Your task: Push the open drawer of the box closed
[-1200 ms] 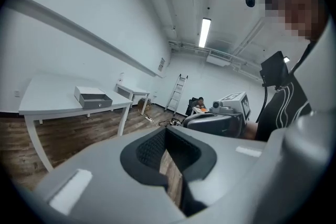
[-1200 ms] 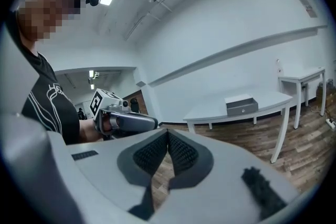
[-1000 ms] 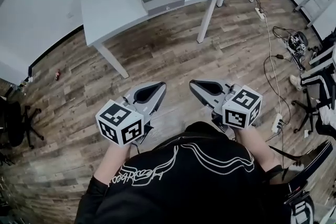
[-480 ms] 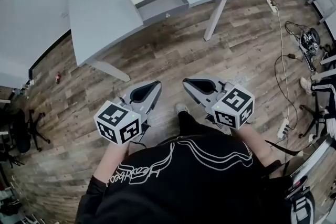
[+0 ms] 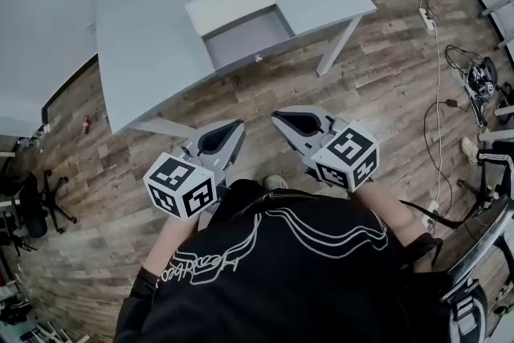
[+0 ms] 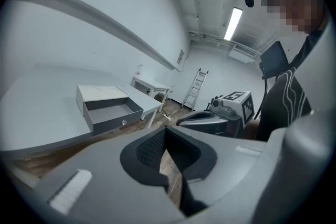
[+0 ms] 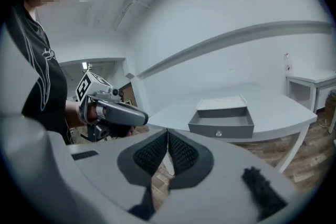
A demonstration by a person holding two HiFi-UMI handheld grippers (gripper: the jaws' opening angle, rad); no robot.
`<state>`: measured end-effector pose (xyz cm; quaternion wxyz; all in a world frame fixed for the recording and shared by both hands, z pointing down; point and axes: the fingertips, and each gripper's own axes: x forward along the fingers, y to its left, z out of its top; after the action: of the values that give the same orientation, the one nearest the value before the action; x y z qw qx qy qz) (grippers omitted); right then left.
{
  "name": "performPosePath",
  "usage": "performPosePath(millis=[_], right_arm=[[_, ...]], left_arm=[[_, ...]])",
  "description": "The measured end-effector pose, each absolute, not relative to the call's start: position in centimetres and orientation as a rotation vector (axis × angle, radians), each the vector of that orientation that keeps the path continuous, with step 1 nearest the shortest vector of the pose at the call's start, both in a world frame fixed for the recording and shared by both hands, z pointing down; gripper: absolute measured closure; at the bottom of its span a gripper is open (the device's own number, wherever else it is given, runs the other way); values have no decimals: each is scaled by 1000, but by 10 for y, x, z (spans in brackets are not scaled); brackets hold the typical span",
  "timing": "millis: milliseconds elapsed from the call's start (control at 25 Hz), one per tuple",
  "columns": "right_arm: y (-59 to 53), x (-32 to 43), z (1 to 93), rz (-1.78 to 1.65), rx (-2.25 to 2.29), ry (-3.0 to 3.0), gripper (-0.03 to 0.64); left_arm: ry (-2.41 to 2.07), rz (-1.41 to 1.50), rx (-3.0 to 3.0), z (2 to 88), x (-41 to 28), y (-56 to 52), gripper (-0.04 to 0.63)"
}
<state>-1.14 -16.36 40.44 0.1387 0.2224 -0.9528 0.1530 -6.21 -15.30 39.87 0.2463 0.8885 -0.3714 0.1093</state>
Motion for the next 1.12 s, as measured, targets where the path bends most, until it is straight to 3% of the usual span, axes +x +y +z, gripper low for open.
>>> performPosePath(millis=[680,1120], right_arm=[[-282,-39,492,370,844,-2567,604],[-330,-51,536,310,955,-2460,522]], left_arm=[[-942,316,2296,460,-125,-239,591],[-918,328,2242,482,-150,-264,591]])
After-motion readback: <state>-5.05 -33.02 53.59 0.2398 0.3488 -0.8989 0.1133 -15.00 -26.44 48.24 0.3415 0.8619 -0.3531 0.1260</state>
